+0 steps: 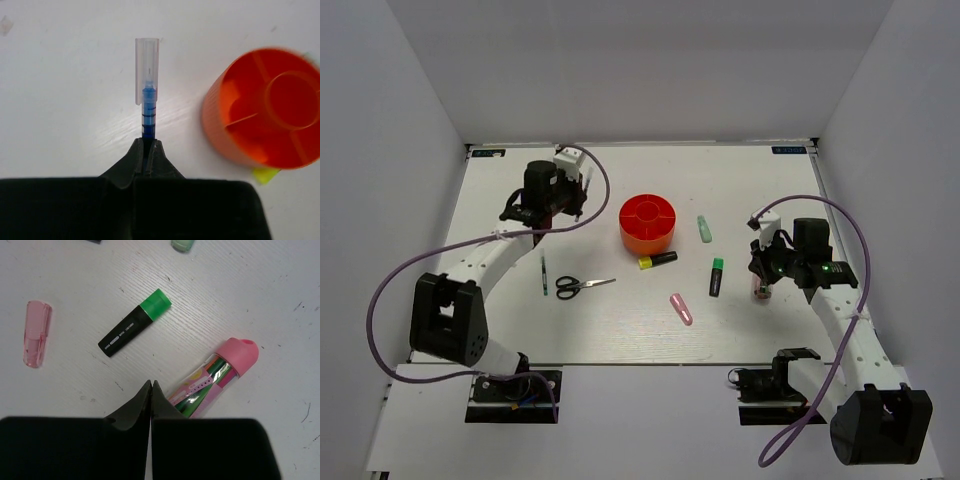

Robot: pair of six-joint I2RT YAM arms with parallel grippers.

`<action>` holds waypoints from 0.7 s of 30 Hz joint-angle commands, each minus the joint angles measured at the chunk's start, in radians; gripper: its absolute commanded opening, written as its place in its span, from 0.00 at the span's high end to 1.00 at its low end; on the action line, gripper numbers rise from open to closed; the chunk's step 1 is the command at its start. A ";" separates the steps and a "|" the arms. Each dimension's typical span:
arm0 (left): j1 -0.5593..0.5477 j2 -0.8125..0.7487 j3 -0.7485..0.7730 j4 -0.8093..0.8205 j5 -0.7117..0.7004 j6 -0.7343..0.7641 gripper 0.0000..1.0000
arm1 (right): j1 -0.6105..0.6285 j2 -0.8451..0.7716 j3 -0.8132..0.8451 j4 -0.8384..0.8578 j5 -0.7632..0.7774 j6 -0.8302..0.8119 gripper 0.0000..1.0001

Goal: Sort the stationery into containers
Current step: Pick up the drawer from the center of the board, then place the pen in the storage box.

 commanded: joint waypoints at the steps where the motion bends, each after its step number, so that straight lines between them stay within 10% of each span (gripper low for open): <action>1: -0.027 -0.042 -0.087 0.330 0.074 -0.162 1.00 | 0.000 -0.011 -0.007 0.023 -0.020 -0.001 1.00; 8: -0.062 0.112 -0.110 0.799 0.140 -0.323 1.00 | -0.001 -0.005 -0.013 0.026 -0.026 0.000 1.00; 21: -0.136 0.290 0.030 0.884 0.140 -0.373 1.00 | 0.000 0.013 -0.016 0.029 -0.021 -0.003 1.00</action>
